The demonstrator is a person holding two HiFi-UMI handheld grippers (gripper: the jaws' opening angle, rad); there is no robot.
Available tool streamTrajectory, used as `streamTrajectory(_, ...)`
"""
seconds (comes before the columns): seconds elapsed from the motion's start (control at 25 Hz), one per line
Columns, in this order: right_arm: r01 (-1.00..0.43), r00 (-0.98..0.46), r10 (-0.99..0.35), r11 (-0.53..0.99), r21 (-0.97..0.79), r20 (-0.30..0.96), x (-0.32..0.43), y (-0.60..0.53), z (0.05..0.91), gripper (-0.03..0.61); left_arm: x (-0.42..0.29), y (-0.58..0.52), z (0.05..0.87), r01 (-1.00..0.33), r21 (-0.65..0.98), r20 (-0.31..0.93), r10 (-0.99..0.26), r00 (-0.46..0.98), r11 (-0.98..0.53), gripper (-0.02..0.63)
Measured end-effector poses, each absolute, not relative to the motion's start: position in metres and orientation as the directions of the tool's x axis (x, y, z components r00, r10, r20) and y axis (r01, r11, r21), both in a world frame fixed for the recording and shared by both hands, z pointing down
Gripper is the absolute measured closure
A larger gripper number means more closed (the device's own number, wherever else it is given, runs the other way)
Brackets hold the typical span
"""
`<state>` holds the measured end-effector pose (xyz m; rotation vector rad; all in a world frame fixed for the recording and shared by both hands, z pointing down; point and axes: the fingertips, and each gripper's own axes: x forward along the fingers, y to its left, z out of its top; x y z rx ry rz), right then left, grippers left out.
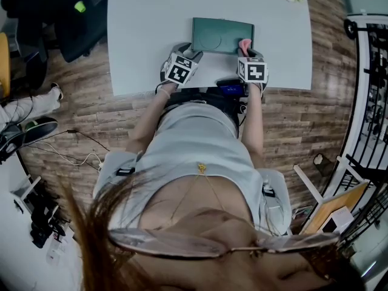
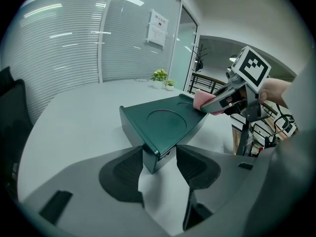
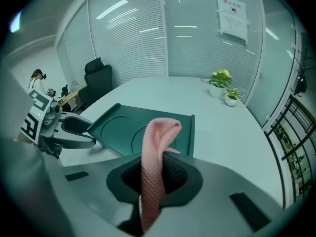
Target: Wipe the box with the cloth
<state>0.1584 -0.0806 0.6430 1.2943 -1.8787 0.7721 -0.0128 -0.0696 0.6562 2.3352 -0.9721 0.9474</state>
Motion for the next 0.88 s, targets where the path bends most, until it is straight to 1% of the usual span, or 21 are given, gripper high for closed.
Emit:
streamTrajectory(0.48, -0.925, -0.307, -0.495, 0.356, -0.133, 0.813, 0.12, -0.083, 0.645, 0.534, -0.013, -0.066, 0.663, -0.746, 0.145, 0.734, -0.435, 0.522, -0.649, 0.39)
streamTrajectory(0.88, -0.92, -0.302, -0.491, 0.376, -0.114, 0.817, 0.107, -0.085, 0.641, 0.534, -0.012, -0.065, 0.661, -0.739, 0.15, 0.736, -0.425, 0.527, -0.657, 0.39)
